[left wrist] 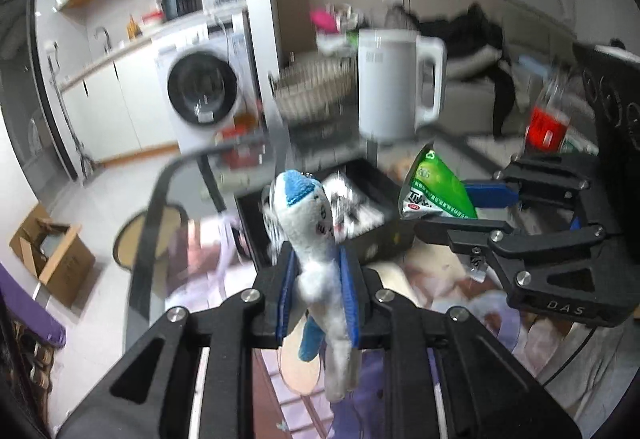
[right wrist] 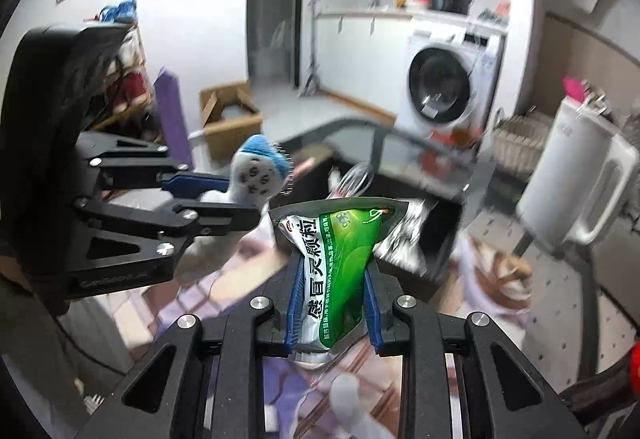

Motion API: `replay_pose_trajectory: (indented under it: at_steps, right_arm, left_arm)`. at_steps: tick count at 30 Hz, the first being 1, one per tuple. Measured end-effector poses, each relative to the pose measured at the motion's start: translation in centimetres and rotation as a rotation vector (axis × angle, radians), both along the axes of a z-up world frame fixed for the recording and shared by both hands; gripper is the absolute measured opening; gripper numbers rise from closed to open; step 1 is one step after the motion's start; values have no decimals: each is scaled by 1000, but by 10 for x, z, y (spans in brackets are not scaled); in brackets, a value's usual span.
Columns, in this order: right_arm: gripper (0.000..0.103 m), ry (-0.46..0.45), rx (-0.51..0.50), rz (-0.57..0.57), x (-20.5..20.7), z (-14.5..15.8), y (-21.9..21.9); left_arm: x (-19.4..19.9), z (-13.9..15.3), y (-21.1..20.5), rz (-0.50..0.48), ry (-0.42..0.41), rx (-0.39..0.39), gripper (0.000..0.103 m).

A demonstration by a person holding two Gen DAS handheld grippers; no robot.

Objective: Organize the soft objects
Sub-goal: 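Lift the plush toy with the left tool while the right tool lifts the green sachet, then carry the plush toy and green sachet over the black box and lower them inside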

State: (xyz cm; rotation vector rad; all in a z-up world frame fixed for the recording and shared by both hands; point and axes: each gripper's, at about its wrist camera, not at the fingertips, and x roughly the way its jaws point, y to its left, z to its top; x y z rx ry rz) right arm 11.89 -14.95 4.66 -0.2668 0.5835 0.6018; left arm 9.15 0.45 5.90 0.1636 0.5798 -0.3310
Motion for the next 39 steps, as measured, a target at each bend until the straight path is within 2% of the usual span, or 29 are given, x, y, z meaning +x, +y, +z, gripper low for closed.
replay_pose_trajectory:
  at_steps: [4, 7, 10, 19, 30, 39]
  right_arm:
    - [26, -108, 85, -20, -14, 21, -9]
    - [26, -152, 171, -8, -21, 33, -18]
    - [26, -213, 206, -15, -31, 42, -22]
    - [26, -266, 196, 9, -51, 47, -14]
    - [26, -261, 200, 4, -43, 46, -14]
    - [26, -279, 216, -30, -23, 52, -8]
  left_arm:
    - [-17, 18, 9, -6, -130, -40, 20]
    - [-26, 25, 17, 0, -193, -63, 20]
    - [-32, 31, 23, 7, -229, -76, 20]
    - [-35, 35, 22, -3, -245, -77, 20]
    - [-35, 42, 12, 1, -264, -89, 20]
    - [-10, 52, 8, 45, -267, -129, 20]
